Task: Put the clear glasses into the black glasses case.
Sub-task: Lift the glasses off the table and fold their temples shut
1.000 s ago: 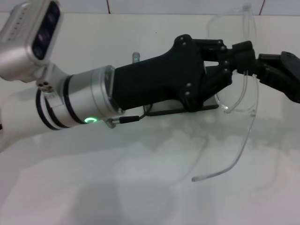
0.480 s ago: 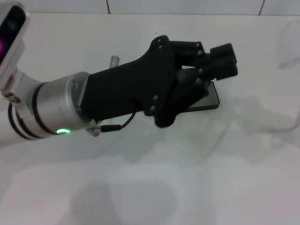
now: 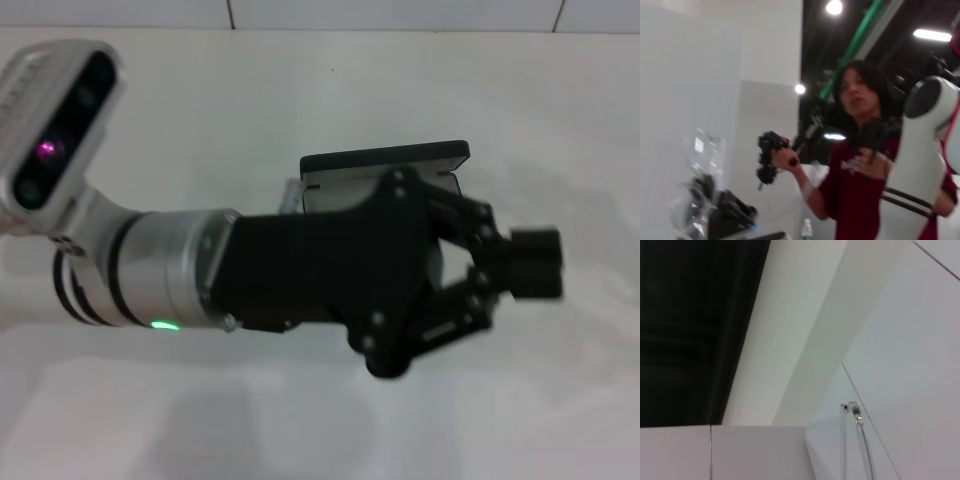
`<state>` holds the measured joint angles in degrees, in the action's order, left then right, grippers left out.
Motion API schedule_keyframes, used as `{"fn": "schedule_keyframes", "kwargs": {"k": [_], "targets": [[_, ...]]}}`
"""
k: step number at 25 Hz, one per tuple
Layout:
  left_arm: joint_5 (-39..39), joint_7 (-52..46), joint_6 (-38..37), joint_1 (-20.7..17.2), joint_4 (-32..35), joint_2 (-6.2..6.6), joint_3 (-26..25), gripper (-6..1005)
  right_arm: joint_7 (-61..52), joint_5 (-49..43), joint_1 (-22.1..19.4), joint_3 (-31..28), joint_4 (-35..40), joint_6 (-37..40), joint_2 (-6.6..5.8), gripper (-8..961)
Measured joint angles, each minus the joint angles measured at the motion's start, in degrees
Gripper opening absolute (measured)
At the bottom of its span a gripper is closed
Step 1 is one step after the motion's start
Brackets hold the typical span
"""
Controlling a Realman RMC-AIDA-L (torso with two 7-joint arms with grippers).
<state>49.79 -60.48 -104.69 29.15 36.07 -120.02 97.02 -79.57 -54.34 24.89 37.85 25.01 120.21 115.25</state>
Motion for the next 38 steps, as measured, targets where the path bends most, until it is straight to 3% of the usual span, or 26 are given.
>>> {"fn": "schedule_keyframes", "kwargs": {"k": [4, 8, 12, 17, 26, 38], "targets": [[-1.0, 0.8, 0.1, 1.2, -0.1, -0.24, 2.0, 95, 4.4, -0.4, 4.1, 1.5, -5.3, -1.3, 0.08, 69], [-3.9, 0.9, 0.1, 1.8, -0.1, -0.35, 3.3, 95, 8.4, -1.0, 7.3, 8.9, -7.4, -5.6, 0.38, 69], [-7.5, 0.9, 0.2, 1.8, -0.6, -0.35, 3.4, 95, 11.0, -0.9, 8.5, 17.0, -7.8, -9.3, 0.83, 70], [-11.0, 1.0, 0.3, 2.2, -3.1, -0.14, 2.7, 95, 12.4, -0.6, 8.9, 22.7, -7.9, -12.9, 0.93, 70], [-12.2, 1.3, 2.1, 2.3, -4.3, -0.04, 1.8, 94, 13.1, -0.9, 9.2, 26.8, -7.9, -15.6, 0.93, 71], [-12.7, 2.1, 11.8, 2.4, -5.6, 0.06, 1.4, 94, 13.8, -0.9, 9.9, 30.4, -7.7, -18.5, 0.93, 73]]}}
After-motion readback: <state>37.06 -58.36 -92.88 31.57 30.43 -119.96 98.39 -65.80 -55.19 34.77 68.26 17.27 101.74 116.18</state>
